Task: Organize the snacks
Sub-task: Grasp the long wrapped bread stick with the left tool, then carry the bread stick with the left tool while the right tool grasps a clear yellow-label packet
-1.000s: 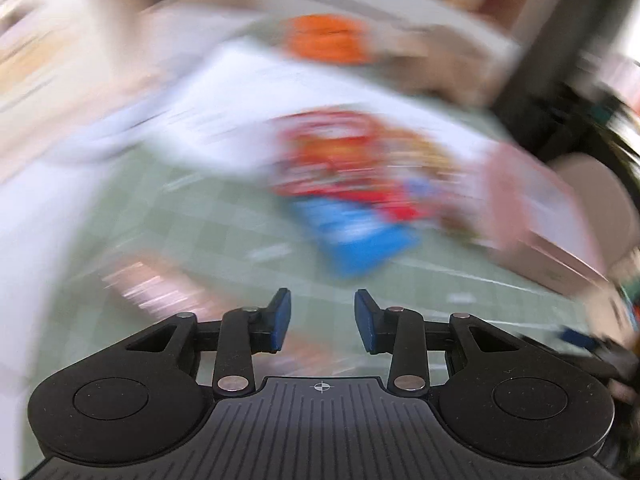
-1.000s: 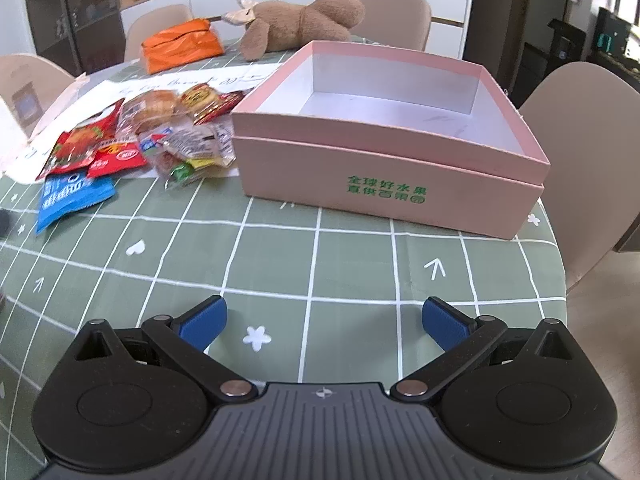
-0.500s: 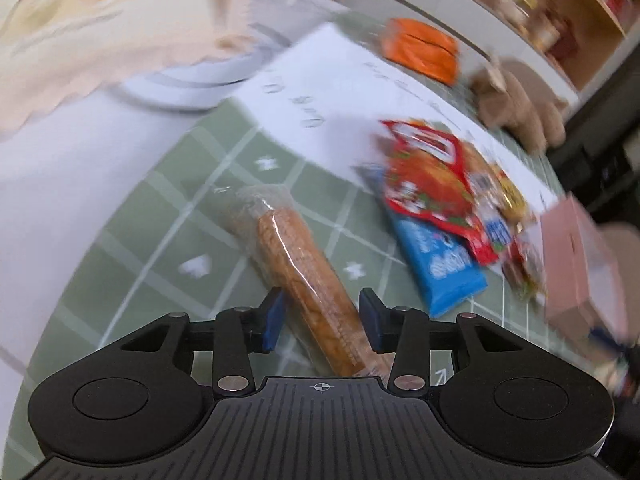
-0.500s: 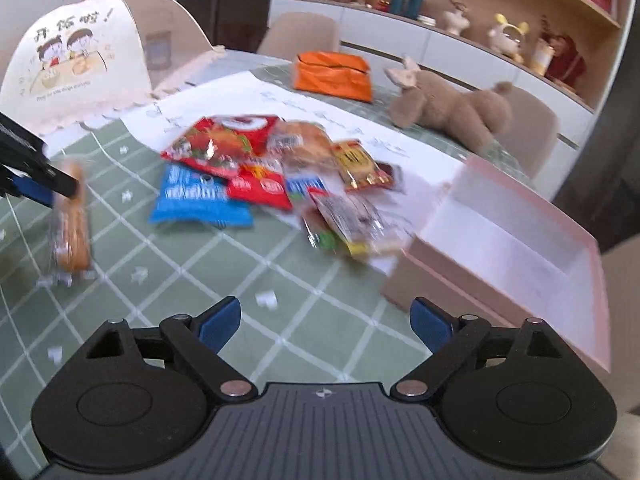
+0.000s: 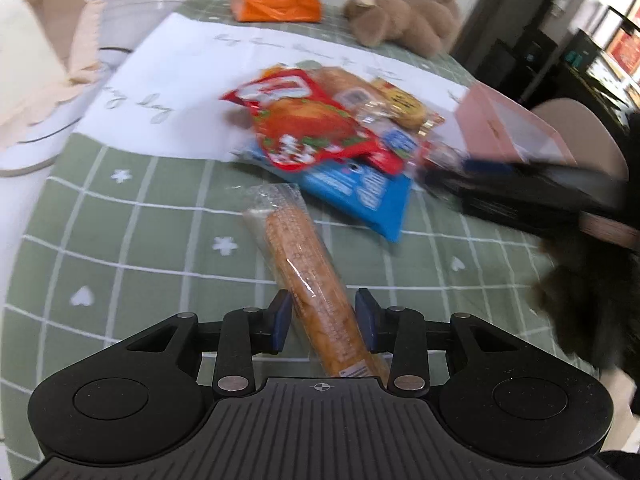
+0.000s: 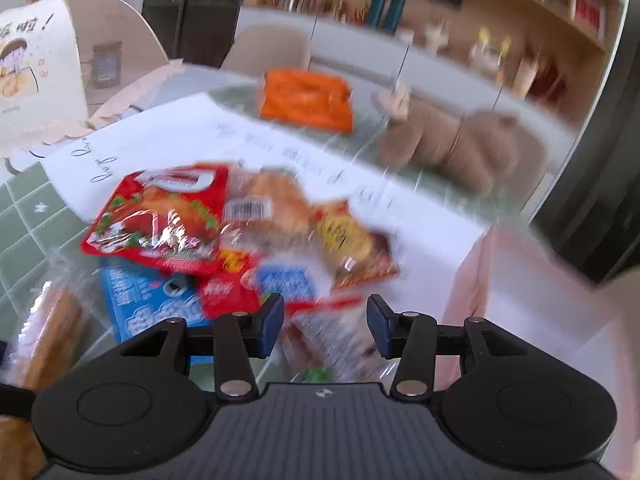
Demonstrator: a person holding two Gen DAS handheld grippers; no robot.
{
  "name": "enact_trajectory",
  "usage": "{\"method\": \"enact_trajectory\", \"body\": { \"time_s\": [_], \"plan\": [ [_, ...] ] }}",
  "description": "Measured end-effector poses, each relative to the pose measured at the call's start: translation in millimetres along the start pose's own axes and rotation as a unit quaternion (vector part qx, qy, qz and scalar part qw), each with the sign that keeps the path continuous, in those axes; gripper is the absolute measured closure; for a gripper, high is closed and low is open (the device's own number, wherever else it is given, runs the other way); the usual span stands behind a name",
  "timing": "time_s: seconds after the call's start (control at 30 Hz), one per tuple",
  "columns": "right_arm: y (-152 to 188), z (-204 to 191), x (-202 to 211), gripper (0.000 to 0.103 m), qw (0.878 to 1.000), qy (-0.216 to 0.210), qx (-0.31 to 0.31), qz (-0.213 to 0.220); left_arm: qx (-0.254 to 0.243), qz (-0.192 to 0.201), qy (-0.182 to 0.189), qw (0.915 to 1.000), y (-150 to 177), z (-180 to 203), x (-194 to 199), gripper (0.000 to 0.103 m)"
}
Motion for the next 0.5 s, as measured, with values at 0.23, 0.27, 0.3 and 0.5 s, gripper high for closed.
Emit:
{"method": "enact_trajectory", "body": {
  "time_s": [0.23,0.27,0.3,0.5],
  "plan": [
    [50,117,70,0.037,0.975,0.031,-0.220,0.019,0.027,0.036,0.025,0.9987,-11,-10,14,0.083],
    [59,144,82,0.035,0.960,0.099,-0.259,0.043,0.025,0.041,0.032,0.9983,-12,-6,14,0.083],
    [65,162,88,0.032,0.949,0.137,-0.279,0.056,0.018,0.047,0.044,0.9978,-15,-1,15,0.083],
    [86,245,43,0.037,0.915,0.235,-0.327,-0.024,-0.039,0.013,0.049,0.9979,-18,27,-5,0.083]
  ]
}}
Point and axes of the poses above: each gripper's, at about its wrist camera, not at the fingertips, and x roughly against the way its jaws point, z to its right, y to its underside, the point moved 4 cm from there along -x, roughly the way its jaws point, and after that the axes turned 13 degrees about y, right-handed, at the moved point
